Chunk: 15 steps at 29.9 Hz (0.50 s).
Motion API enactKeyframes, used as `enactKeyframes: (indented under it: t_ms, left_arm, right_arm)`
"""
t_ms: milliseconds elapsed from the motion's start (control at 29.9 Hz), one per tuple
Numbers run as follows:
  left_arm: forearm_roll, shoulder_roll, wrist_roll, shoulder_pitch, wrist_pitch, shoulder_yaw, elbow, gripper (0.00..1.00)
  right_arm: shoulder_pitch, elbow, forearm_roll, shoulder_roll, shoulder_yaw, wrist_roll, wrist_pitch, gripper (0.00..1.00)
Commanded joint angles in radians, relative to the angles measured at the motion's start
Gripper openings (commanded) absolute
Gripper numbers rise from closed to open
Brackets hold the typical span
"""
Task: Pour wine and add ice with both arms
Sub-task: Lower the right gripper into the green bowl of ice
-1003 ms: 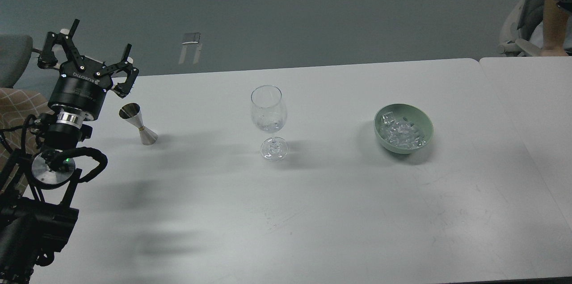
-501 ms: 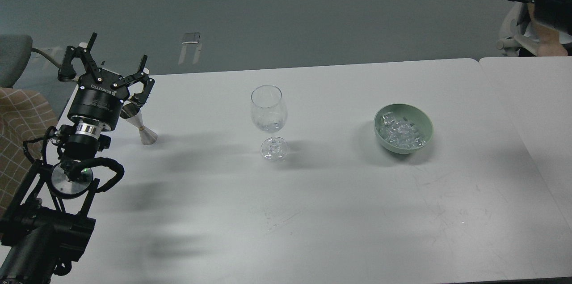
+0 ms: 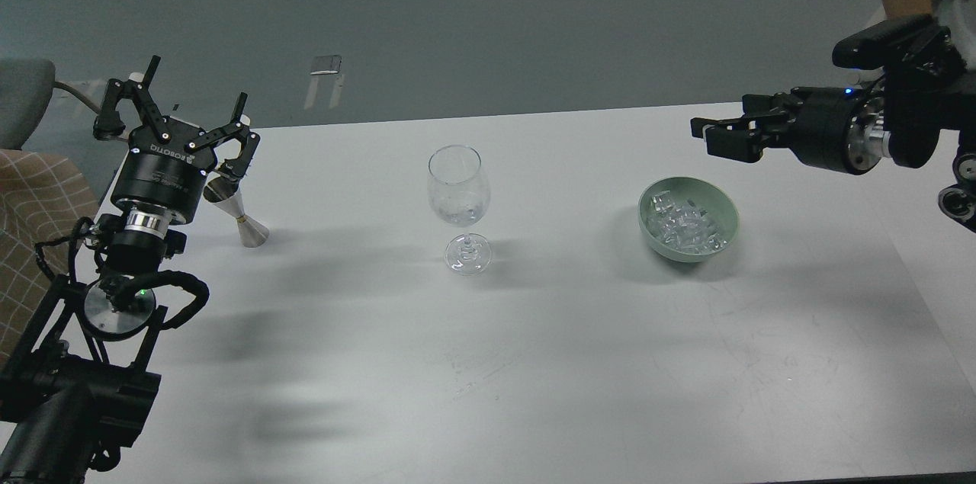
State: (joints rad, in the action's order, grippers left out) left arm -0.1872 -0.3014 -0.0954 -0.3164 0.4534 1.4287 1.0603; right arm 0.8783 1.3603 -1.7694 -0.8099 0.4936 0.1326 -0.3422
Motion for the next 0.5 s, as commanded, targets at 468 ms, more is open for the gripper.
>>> enactKeyframes:
  t_ms: [468]
  left_arm:
    - [0.006, -0.016, -0.003, 0.031, 0.035, 0.029, 0.0, 0.98]
  right_arm:
    - [-0.11, -0.135, -0.067, 0.133, -0.056, -0.007, 0.054, 0.67]
